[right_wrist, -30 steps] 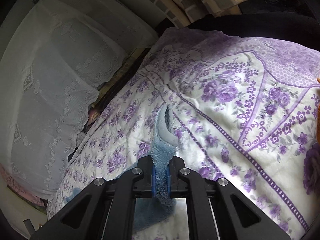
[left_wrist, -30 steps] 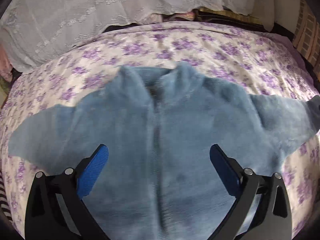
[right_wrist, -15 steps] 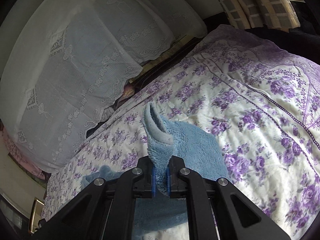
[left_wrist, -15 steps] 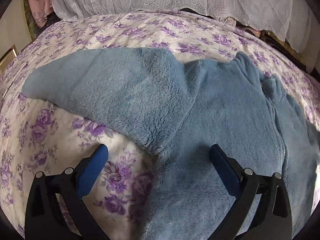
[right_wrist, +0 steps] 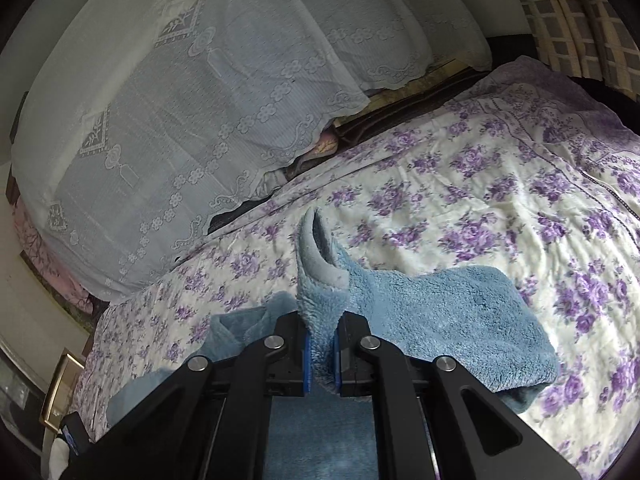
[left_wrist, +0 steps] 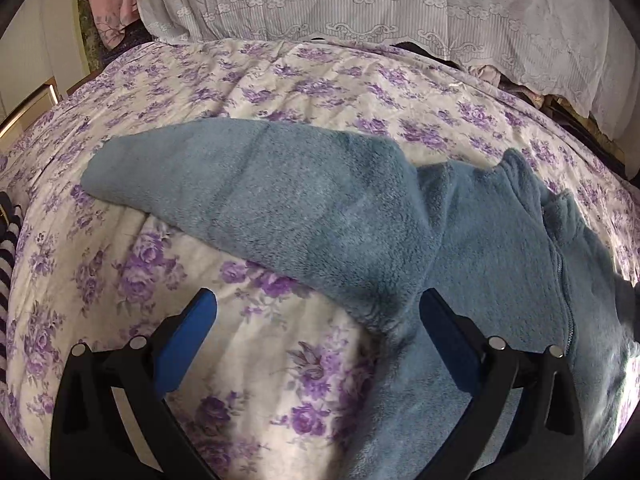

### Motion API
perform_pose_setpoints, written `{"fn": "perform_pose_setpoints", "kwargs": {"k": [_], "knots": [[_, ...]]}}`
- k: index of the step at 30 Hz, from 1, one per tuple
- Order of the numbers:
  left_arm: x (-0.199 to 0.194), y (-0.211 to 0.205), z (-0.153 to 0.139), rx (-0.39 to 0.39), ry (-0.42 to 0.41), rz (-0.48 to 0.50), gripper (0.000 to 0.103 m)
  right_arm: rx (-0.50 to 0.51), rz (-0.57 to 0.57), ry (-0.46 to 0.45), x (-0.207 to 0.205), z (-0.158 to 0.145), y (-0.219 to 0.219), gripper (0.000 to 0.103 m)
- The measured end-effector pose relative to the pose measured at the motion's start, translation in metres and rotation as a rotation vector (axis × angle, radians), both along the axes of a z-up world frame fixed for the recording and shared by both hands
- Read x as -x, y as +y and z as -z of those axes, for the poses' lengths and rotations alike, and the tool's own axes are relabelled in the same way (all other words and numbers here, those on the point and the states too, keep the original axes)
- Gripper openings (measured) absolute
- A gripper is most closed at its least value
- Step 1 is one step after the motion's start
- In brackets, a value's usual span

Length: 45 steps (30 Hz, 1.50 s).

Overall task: Fold small clothes
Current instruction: 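Carry the held sleeve across the jacket front and open the right tool, then lower the left tool onto the other sleeve cuff and close on it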

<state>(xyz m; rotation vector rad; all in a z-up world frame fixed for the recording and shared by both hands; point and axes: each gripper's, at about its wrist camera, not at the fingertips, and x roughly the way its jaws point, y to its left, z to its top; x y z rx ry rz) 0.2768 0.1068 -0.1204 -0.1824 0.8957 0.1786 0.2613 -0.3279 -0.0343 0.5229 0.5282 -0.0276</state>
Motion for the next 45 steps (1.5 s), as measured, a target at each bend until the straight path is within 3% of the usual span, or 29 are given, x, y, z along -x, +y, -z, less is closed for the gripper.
{"fn": "perform_pose_setpoints", "kwargs": {"k": [8, 11, 26, 30, 32, 34, 37, 38, 39, 41, 42, 45], "knots": [[0.001, 0.035, 0.000, 0.172, 0.001, -0.076, 0.099, 0.021, -0.103, 0.011, -0.022, 0.004, 0.074, 0.008], [0.002, 0.038, 0.003, 0.197, 0.008, -0.086, 0.099, 0.033, -0.146, 0.034, -0.030, 0.015, 0.102, 0.008], [-0.004, 0.027, 0.003, 0.131, 0.025, -0.052, 0.099, 0.121, -0.285, 0.184, -0.057, 0.080, 0.193, 0.008], [-0.007, 0.022, 0.006, 0.086, 0.032, -0.042, 0.099, 0.213, -0.354, 0.313, -0.069, 0.107, 0.211, 0.013], [-0.008, 0.020, 0.008, 0.067, 0.041, -0.040, 0.099, 0.233, -0.368, 0.304, -0.064, 0.100, 0.214, 0.019], [-0.009, 0.020, 0.010, 0.059, 0.050, -0.039, 0.099, 0.211, -0.428, 0.278, -0.052, 0.085, 0.214, 0.042], [-0.009, 0.020, 0.011, 0.054, 0.053, -0.039, 0.099, 0.222, -0.481, 0.147, -0.024, 0.049, 0.207, 0.058], [-0.008, 0.019, 0.011, 0.051, 0.052, -0.038, 0.099, 0.229, -0.476, 0.105, -0.017, 0.040, 0.202, 0.058], [-0.009, 0.019, 0.011, 0.048, 0.054, -0.037, 0.099, 0.244, -0.436, 0.084, -0.014, 0.034, 0.196, 0.057], [-0.009, 0.017, 0.012, 0.037, 0.055, -0.034, 0.099, 0.286, -0.341, 0.124, -0.022, 0.038, 0.186, 0.029], [-0.009, 0.017, 0.013, 0.031, 0.058, -0.033, 0.099, 0.281, -0.334, 0.170, -0.031, 0.048, 0.182, 0.009], [-0.010, 0.016, 0.015, 0.021, 0.063, -0.034, 0.099, 0.269, -0.377, 0.391, -0.059, 0.103, 0.183, 0.007]]}}
